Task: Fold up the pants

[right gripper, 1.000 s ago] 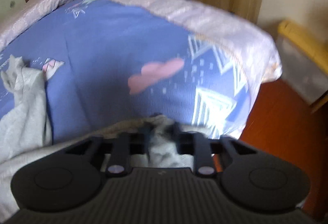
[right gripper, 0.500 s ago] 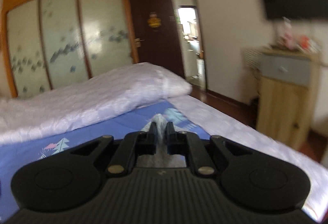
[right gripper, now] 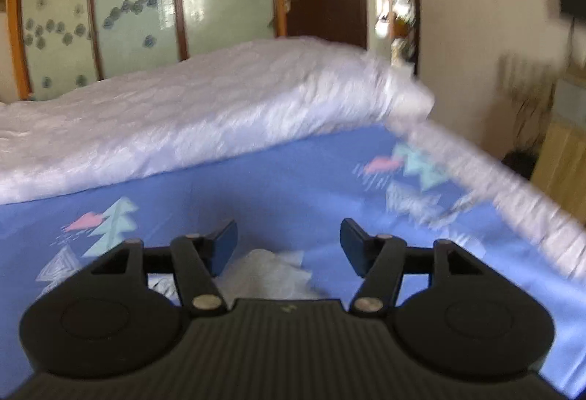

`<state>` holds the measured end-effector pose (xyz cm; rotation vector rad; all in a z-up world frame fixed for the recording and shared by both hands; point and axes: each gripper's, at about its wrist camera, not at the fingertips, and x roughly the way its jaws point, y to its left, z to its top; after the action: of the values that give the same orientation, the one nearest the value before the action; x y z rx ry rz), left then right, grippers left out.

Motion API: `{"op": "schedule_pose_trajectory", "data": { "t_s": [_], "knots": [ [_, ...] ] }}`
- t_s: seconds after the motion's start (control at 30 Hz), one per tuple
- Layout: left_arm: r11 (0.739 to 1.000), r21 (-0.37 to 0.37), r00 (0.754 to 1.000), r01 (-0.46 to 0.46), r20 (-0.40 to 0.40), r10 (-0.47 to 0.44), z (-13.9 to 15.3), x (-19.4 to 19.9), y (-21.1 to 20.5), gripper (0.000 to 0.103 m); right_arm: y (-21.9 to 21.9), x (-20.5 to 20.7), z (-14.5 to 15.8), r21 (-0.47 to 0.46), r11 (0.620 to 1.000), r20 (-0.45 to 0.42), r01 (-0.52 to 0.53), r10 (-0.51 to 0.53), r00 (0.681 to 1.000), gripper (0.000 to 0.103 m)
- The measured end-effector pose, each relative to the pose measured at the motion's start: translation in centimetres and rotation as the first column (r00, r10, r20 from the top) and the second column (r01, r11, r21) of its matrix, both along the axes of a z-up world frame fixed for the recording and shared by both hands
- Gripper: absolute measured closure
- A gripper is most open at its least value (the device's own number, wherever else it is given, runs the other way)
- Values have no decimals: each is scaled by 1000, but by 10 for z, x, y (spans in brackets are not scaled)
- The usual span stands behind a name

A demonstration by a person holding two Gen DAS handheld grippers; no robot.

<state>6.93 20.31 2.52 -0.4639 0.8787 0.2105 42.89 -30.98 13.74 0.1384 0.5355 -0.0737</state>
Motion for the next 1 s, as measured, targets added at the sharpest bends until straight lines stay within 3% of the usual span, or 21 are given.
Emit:
{"op": "schedule_pose_trajectory", "data": {
  "t_s": [0.13,0.23,0.37,0.43,0.47,0.5,0.53,0.57,0.6,0.67,0.77,0.83,0.9,1.0],
  "knots": [
    [999,-49,1000,-16,8,17,9,-27,9,47,-50,-44,-12,42,999,-26,-11,12,1000,40],
    [997,-68,998,-43,37,45,21,-63,15,46,-79,-75,-21,88,991,-102,-98,107,989,39],
    [991,-133,998,-14,56,22,29,-101,8,41,-93,-125,-41,13,990,-206,-142,142,968,37],
    [983,-181,998,31,65,-19,28,-111,-5,25,-95,-143,-55,-25,988,-258,-155,144,956,31],
    [976,-210,997,61,67,-48,25,-113,-14,22,-100,-151,-64,9,986,-298,-165,160,941,32],
    [967,-237,995,93,64,-80,21,-113,-24,20,-105,-159,-73,54,984,-333,-168,176,926,50],
    [957,-261,991,129,58,-117,17,-111,-34,19,-105,-161,-81,77,984,-360,-162,179,915,98],
    [946,-279,986,165,53,-156,13,-109,-45,18,-109,-169,-82,84,987,-367,-136,158,917,95],
    [938,-288,981,193,47,-188,8,-106,-56,14,-116,-179,-77,94,990,-331,-104,129,935,96],
    [930,-299,976,215,29,-216,-2,-98,-72,8,-139,-205,-55,202,979,-213,-18,62,975,97],
    [908,-348,967,235,-6,-253,-19,-83,-90,2,-175,-248,-10,301,947,-33,108,-103,994,97],
    [890,-393,961,230,-50,-271,-34,-77,-101,2,-196,-281,29,338,927,107,161,-208,972,97],
    [875,-424,955,234,-68,-289,-46,-72,-110,2,-210,-312,65,360,911,231,202,-297,927,97],
    [882,-392,951,263,-51,-306,-43,-68,-119,4,-209,-328,98,293,911,305,289,-376,875,96]
  ]
}}
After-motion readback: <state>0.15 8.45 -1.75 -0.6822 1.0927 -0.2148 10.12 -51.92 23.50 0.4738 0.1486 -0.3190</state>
